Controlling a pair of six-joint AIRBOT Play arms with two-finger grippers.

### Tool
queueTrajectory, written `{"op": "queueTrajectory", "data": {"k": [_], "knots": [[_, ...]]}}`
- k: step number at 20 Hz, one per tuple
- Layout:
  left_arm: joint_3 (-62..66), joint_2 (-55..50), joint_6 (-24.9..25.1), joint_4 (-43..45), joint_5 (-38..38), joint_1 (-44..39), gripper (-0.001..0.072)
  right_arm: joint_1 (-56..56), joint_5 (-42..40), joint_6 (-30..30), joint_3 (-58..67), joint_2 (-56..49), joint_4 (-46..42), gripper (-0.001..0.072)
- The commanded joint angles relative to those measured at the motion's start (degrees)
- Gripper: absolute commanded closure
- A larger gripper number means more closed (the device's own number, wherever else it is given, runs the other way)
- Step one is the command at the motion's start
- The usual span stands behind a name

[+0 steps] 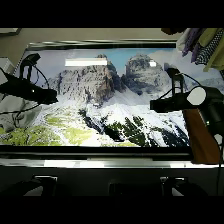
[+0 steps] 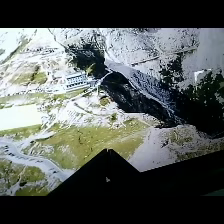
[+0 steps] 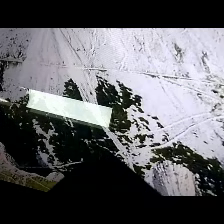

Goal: Fold the clothes and pants, and hang the long-sleeved shirts on hangers.

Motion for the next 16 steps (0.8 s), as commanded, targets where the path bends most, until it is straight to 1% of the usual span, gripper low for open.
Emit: {"op": "queueTrajectory", "data": {"k": [1,2,3,4,5,6,7,8,10,12,13,14,16], "knots": [[0.0,-0.15,0.02,0.04,0.61,0.0,0.0682,0.04,0.0,0.0,0.04,0.04,0.0,0.0679],[0.0,-0.15,0.02,0.07,0.48,0.0,0.0674,0.04,0.0,0.02,0.04,0.04,0.0,0.0679],[-0.15,-0.24,-0.42,0.13,0.26,0.0,0.0463,0.04,0.0,0.0,0.04,0.04,0.0,0.0679],[-0.35,-0.46,-3.26,1.36,-0.52,-0.02,-0.0013,0.04,-0.02,0.0,0.04,0.04,0.02,0.0679],[-0.35,-0.7,-5.57,4.61,-1.09,0.13,-0.0013,0.04,0.0,0.02,0.04,0.04,0.0,0.0679],[-0.37,-0.92,-7.98,10.29,-1.05,0.59,-0.0013,0.04,0.0,0.02,0.04,0.04,0.02,0.0679],[-0.61,-1.31,-12.63,16.98,0.26,1.92,-0.0013,0.04,0.0,0.02,0.04,0.04,0.02,0.0679],[-1.16,-1.66,-14.6,19.87,3.02,4.31,-0.0013,0.04,0.0,0.0,0.04,0.04,0.0,0.0679],[-2.21,-3.45,-14.21,20.17,9.2,12.98,-0.0013,0.04,0.0,0.0,0.04,0.04,0.02,0.0679],[-2.16,-6.56,-14.16,20.13,11.87,22.27,-0.0013,0.04,0.0,0.02,0.04,0.04,0.02,0.0679],[-2.16,-8.31,-13.31,20.13,12.83,26.84,-0.0013,0.04,0.0,0.02,0.04,0.04,0.02,0.0679],[-2.16,-10.08,-11.39,20.11,13.97,30.75,-0.0013,0.04,0.0,0.02,0.04,0.04,0.02,0.0679],[-2.19,-13.66,-7.8,20.13,16.59,36.46,-0.0013,0.04,0.0,0.0,0.04,0.04,0.0,0.0679]]}}
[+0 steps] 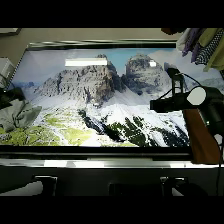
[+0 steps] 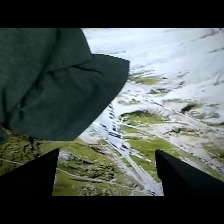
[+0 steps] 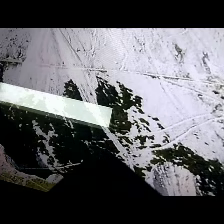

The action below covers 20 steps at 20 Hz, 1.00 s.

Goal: Fold the clothes and pants, and hang the long-sleeved shirts on hangers.

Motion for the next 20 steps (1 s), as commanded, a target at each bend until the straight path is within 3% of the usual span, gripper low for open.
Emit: {"op": "queueTrajectory", "data": {"k": [1,7,12,13,14,15,17,20], "knots": [[-0.11,-6.16,4.72,1.29,6.01,11.5,-0.0013,0.04,0.0,0.02,0.04,0.04,0.02,0.0679],[-0.09,-16.59,6.95,1.33,14.21,17.2,-0.0013,0.04,0.0,0.02,0.04,0.04,0.02,0.0679],[-0.07,-22.38,6.97,0.81,19.87,16.68,-0.0011,0.04,0.0,0.0,0.04,0.04,0.0,0.0679],[-0.07,-23.17,6.97,-0.15,20.17,16.35,0.0044,0.04,0.0,0.02,0.04,0.04,0.0,0.0679],[-0.09,-23.65,7.06,-1.57,20.02,16.0,0.0404,0.04,-0.02,0.0,0.04,0.04,0.0,0.0679],[-0.09,-23.69,8.61,-3.3,19.61,15.58,0.0676,0.04,0.0,0.02,0.04,0.04,0.02,0.0679],[0.02,-23.04,9.99,-6.86,18.27,14.49,0.0685,0.04,0.0,0.02,0.04,0.04,0.02,0.0679],[0.17,-20.55,15.85,-14.36,13.57,11.08,0.0687,0.04,0.0,0.02,0.04,0.04,0.02,0.0679]]}}
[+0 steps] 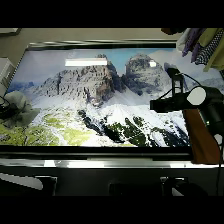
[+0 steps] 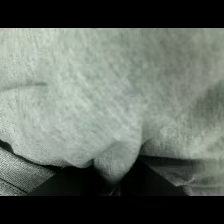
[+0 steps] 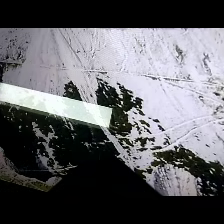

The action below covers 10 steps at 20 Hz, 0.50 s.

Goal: Fold the clothes and pants, and hang the long-sleeved shirts on hangers.

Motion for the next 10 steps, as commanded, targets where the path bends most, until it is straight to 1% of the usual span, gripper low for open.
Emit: {"op": "queueTrajectory", "data": {"k": [1,3,6,8,10], "knots": [[0.07,2.45,5.97,-9.88,-6.32,-4.5,0.0688,0.04,0.0,0.02,0.04,0.04,0.02,0.0679],[0.07,4.72,5.99,-14.62,-8.68,-9.05,0.0688,0.04,0.0,0.02,0.04,0.04,0.02,0.0679],[0.07,7.87,5.84,-19.93,-10.05,-19.65,0.0688,0.04,0.0,0.02,0.04,0.04,0.02,0.0679],[0.07,9.14,3.61,-21.94,-11.54,-28.15,0.0689,0.04,-0.02,0.02,0.04,0.04,0.02,0.0679],[0.07,9.94,-0.35,-22.43,-12.22,-37.09,0.0688,0.04,0.0,0.02,0.04,0.04,0.02,0.0679]]}}
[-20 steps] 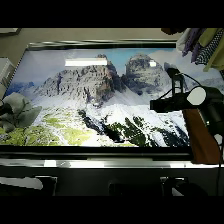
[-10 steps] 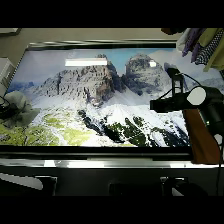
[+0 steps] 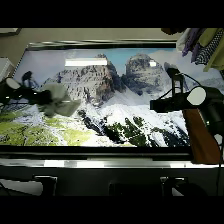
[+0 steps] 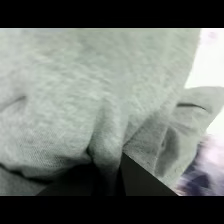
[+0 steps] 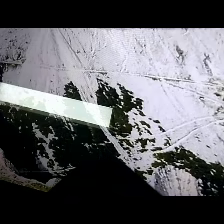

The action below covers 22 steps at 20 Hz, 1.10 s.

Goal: Fold the clothes and pants, and hang the long-sleeved shirts on hangers.

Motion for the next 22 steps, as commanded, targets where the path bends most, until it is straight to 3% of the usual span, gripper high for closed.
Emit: {"op": "queueTrajectory", "data": {"k": [1,6,11,12,13,14,17,22], "knots": [[0.04,1.95,-6.29,-3.19,-1.81,-15.34,0.0688,0.04,0.0,0.02,0.04,0.04,0.0,0.0679],[0.02,1.6,-15.82,-3.08,-1.01,-32.87,0.0688,0.04,0.0,0.0,0.04,0.04,0.0,0.0679],[0.04,-1.84,-21.55,-3.1,3.63,-41.83,0.0677,0.04,0.0,0.02,0.04,0.04,0.0,0.0679],[0.04,-2.75,-23.06,-3.15,3.72,-42.32,0.0572,0.04,0.0,0.0,0.04,0.04,0.0,0.0679],[0.04,-3.02,-23.8,-3.19,3.17,-42.38,0.0372,0.04,0.0,0.0,0.04,0.04,0.0,0.0679],[0.07,-2.54,-23.34,-3.34,2.14,-41.92,0.0256,0.04,0.0,0.02,0.04,0.04,-0.02,0.0679],[0.07,2.32,-18.16,-3.23,-3.54,-37.73,0.0256,0.04,-0.26,0.13,0.04,0.04,0.17,0.0679],[0.04,12.85,-13.55,-3.02,-13.29,-25.55,0.0257,0.04,-0.83,1.53,0.07,0.07,2.05,0.0679]]}}
